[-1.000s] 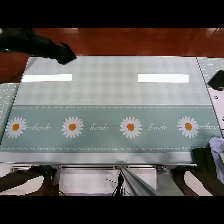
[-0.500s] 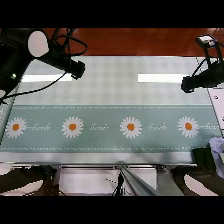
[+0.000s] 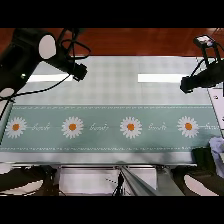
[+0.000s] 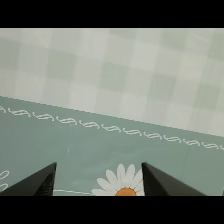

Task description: Fold the shirts.

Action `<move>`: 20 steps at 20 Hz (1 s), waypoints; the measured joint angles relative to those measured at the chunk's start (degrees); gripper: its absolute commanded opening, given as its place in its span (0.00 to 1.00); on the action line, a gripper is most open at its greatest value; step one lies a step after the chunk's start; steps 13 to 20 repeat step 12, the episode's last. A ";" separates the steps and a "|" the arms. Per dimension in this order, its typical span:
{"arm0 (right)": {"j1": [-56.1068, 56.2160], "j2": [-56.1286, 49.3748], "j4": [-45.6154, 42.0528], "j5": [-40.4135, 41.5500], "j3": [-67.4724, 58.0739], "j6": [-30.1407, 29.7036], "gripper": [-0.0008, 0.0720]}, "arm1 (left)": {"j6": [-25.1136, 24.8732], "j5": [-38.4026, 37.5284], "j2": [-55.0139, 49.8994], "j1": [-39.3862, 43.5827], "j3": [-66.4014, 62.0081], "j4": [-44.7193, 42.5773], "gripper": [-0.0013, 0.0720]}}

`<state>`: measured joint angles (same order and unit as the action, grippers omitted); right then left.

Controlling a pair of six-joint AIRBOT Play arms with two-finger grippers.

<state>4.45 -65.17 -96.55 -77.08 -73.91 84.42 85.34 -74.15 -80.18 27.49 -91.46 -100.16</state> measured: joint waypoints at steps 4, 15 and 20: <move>0.04 0.00 -0.02 0.00 -0.02 -0.02 0.84 | 0.00 0.02 -1.36 0.02 0.00 -0.11 0.84; 0.04 0.00 0.00 0.00 0.00 -0.02 0.84 | 0.02 0.04 -4.11 0.02 0.00 -0.11 0.84; 0.04 0.00 0.00 0.00 0.00 -0.02 0.84 | 0.02 0.04 -4.11 0.02 0.00 -0.11 0.84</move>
